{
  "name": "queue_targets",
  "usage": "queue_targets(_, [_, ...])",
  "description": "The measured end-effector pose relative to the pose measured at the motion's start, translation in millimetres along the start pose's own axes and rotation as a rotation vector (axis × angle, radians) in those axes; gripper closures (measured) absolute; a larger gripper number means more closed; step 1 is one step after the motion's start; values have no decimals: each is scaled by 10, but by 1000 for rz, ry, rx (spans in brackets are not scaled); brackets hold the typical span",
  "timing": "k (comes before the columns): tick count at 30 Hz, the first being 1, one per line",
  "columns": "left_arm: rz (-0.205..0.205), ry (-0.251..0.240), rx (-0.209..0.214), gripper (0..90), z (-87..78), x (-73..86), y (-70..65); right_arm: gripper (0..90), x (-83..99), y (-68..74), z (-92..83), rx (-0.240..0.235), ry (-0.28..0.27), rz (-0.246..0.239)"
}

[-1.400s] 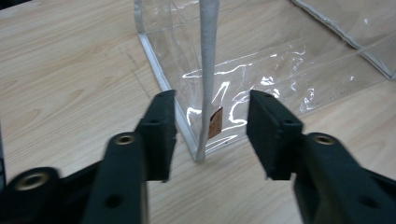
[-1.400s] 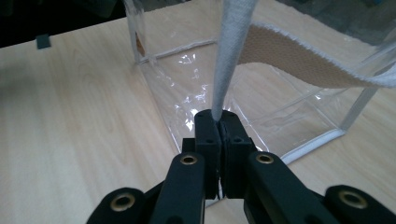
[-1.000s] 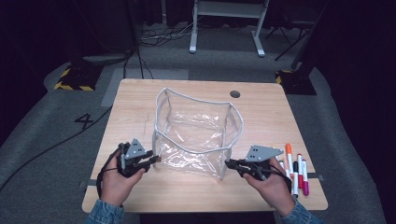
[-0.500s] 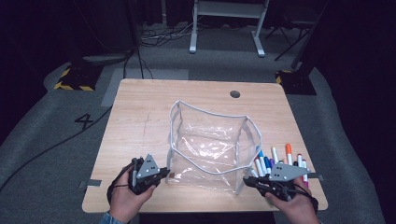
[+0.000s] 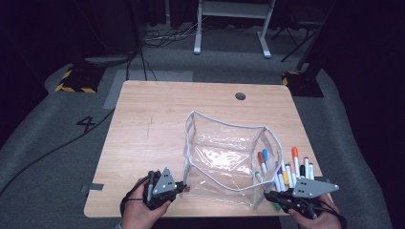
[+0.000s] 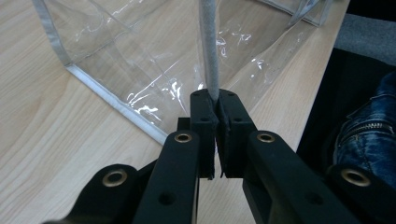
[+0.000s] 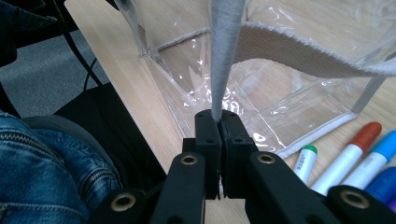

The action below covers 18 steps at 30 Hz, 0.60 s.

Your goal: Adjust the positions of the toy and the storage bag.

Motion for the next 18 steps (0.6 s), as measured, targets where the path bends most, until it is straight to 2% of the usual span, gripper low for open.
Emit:
queue_targets(9, [11, 9, 24, 850, 76, -26, -91, 875, 76, 20, -119, 11, 10, 14])
queue_targets(12, [8, 10, 29, 821, 75, -24, -82, 828, 80, 25, -138, -1, 5, 31])
queue_targets(14, [5, 8, 19, 705, 72, -17, -74, 799, 72, 22, -152, 3, -5, 33])
queue_targets(15, [-2, 4, -19, 602, 64, -1, -35, 736, 53, 11, -181, 9, -8, 27])
queue_targets(16, [-10, 11, -36, 538, 55, 12, -9, 713, 45, 5, -195, 16, -11, 25])
queue_targets(17, [-10, 11, -36, 503, 55, 12, -9, 713, 45, 5, -195, 16, -11, 25])
queue_targets(18, [-32, 5, -55, 468, 26, 37, 49, 658, 44, -14, -218, 17, -2, 28])
Point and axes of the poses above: each handheld gripper's, and its own axes: z roughly forward along the jaws, x roughly out of its underside, y roughly to its left, the point moved 3 cm from there along z, roughly forward along the jaws, and after that the axes turned 14 degrees about -z, right-handed, at the moved point
